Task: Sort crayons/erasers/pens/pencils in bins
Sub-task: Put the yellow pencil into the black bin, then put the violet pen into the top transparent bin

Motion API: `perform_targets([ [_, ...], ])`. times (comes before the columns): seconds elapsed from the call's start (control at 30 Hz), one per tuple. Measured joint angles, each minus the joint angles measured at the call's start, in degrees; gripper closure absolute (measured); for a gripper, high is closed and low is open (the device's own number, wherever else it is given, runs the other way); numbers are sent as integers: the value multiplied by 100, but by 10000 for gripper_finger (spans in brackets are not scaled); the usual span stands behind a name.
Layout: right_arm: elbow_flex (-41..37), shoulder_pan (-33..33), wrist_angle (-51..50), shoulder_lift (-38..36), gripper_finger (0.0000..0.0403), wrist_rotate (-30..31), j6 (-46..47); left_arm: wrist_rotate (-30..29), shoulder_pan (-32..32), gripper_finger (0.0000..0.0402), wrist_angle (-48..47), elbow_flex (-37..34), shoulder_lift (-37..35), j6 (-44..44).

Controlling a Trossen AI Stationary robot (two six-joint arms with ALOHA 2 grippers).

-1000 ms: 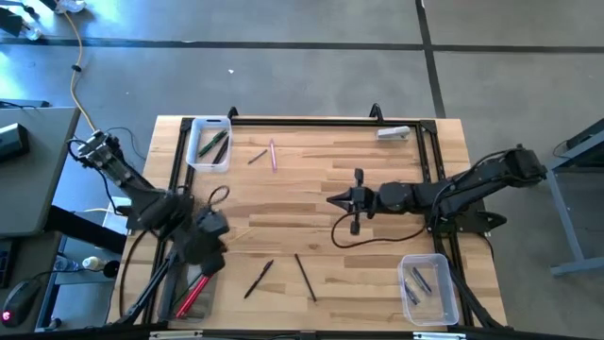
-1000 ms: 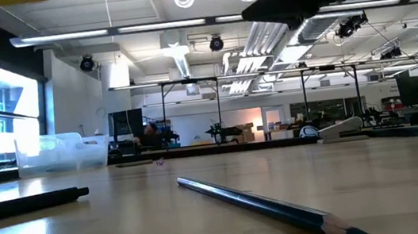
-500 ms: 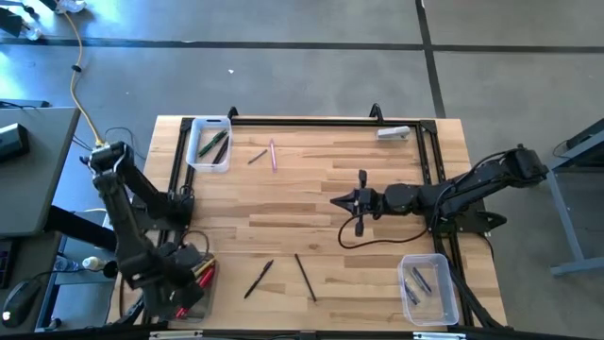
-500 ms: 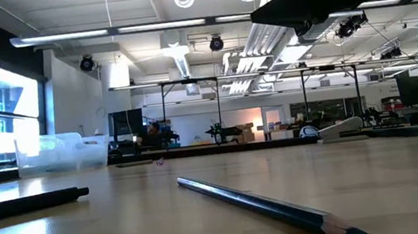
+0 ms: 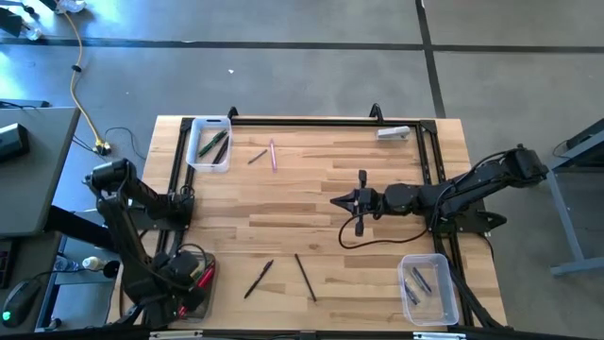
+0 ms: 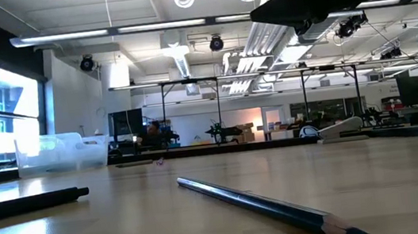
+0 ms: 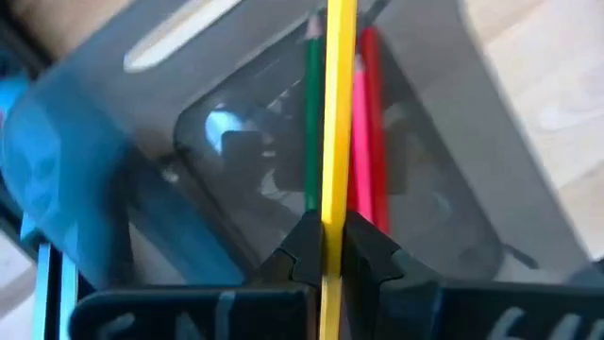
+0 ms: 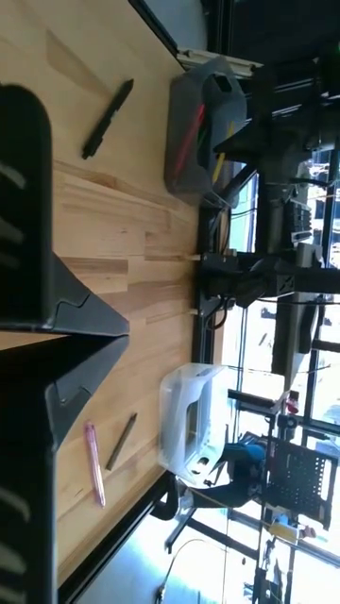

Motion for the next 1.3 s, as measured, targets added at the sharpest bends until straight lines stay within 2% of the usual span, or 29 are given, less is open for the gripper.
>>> perform_targets([
  [0.23,1,0,-1,0,403,0,-2,224,-63,397,86,0,190,-304],
  [0.53,1,0,-23,0,403,0,-15,433,72,327,84,2,240,-204],
  [0.77,3,0,-50,2,403,0,-18,159,256,298,73,46,-291,-9],
  [0.9,7,0,-239,2,403,0,-103,-305,399,307,92,359,-769,762],
  [1.03,7,0,-365,4,403,0,-102,-1641,815,342,146,602,-1314,1856],
  [1.17,7,0,-391,4,403,0,-110,-2317,1893,390,115,603,-1745,2895],
  [1.3,7,0,-572,4,403,2,-107,-2638,3161,396,124,590,-1899,4502],
])
